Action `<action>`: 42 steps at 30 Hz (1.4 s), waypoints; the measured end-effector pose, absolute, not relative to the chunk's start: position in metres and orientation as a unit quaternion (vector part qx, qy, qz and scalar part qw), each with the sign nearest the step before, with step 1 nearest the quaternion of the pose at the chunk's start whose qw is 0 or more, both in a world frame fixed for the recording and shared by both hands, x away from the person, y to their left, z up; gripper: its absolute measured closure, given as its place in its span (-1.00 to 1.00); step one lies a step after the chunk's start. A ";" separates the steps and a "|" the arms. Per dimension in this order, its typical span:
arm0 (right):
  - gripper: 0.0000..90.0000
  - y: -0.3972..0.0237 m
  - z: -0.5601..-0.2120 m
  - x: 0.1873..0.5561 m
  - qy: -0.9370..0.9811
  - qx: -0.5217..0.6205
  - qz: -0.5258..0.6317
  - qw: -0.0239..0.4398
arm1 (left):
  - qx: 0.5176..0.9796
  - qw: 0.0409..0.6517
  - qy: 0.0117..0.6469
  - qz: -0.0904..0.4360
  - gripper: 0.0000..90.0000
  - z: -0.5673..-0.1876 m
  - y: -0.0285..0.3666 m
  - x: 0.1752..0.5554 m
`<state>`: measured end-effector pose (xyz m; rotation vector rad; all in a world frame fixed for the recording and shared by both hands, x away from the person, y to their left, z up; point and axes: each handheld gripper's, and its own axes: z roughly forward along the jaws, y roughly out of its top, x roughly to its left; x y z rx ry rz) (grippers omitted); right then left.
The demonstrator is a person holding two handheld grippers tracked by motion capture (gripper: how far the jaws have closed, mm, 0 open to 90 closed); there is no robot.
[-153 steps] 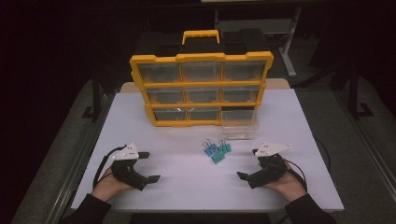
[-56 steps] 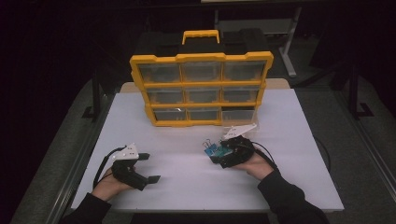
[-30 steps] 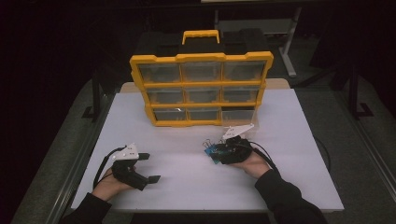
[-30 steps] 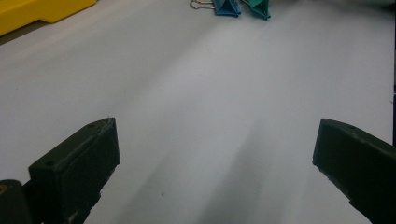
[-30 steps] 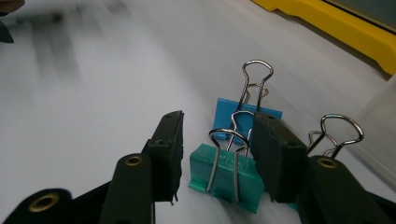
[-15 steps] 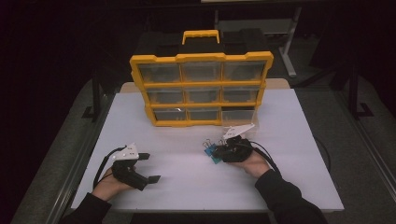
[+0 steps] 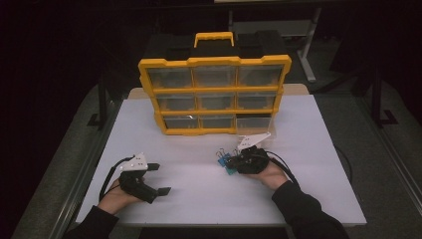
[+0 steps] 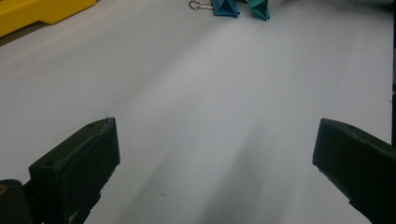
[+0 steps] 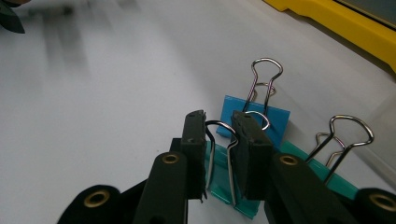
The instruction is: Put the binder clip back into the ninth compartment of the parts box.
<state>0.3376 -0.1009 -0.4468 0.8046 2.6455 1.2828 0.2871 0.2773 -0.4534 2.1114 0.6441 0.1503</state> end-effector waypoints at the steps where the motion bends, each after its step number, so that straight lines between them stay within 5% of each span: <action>1: 0.65 -0.101 -0.447 0.337 0.868 0.262 0.420 0.046 | 0.853 0.448 0.260 0.061 -0.99 -0.453 0.277 0.287; 22: 0.93 -0.099 -0.445 0.335 0.871 0.242 0.426 0.028 | 0.852 0.450 0.260 0.060 -0.99 -0.453 0.278 0.287; 42: 0.93 -0.101 -0.434 0.332 0.871 0.237 0.430 0.035 | 0.848 0.461 0.252 0.066 -1.00 -0.453 0.275 0.287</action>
